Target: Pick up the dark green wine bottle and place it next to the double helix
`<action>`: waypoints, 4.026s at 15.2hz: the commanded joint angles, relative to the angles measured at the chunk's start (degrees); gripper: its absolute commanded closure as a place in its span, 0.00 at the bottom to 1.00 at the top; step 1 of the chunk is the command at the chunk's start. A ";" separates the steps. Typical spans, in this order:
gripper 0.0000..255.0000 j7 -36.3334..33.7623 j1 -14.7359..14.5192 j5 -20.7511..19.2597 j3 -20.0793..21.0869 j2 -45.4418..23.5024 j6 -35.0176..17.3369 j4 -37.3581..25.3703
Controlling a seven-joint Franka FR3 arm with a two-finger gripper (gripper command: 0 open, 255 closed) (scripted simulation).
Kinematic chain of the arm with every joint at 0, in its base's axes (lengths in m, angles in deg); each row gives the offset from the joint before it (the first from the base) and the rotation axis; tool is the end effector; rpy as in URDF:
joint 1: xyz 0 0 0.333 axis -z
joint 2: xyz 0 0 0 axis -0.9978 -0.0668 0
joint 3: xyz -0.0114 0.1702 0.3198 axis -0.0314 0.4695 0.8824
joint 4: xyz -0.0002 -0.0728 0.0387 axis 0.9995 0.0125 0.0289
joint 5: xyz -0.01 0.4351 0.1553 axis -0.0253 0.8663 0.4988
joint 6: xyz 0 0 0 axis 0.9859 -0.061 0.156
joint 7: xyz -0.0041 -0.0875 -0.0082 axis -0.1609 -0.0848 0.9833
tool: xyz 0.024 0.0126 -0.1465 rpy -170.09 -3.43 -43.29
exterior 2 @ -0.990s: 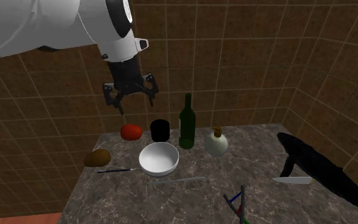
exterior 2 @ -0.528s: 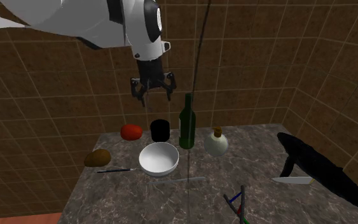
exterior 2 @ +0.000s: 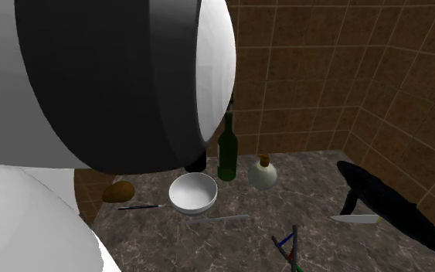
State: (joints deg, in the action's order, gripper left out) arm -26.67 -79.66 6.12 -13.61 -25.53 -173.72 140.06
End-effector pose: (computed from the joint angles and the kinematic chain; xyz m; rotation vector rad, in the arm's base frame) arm 0.5679 -0.2561 0.5118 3.0961 0.0131 0.0591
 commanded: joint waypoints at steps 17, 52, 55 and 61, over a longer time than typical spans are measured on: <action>0.00 9.20 6.21 10.70 -2.62 -22.12 -1.71 -18.33; 1.00 8.47 7.31 10.53 -3.00 -22.54 13.14 -33.64; 1.00 8.43 7.70 10.74 -3.03 -23.22 15.81 -36.97; 1.00 8.37 8.81 11.47 -3.04 -25.34 21.66 -44.90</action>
State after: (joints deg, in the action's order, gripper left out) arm -18.24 -71.07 17.41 -16.67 -50.36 -153.32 96.92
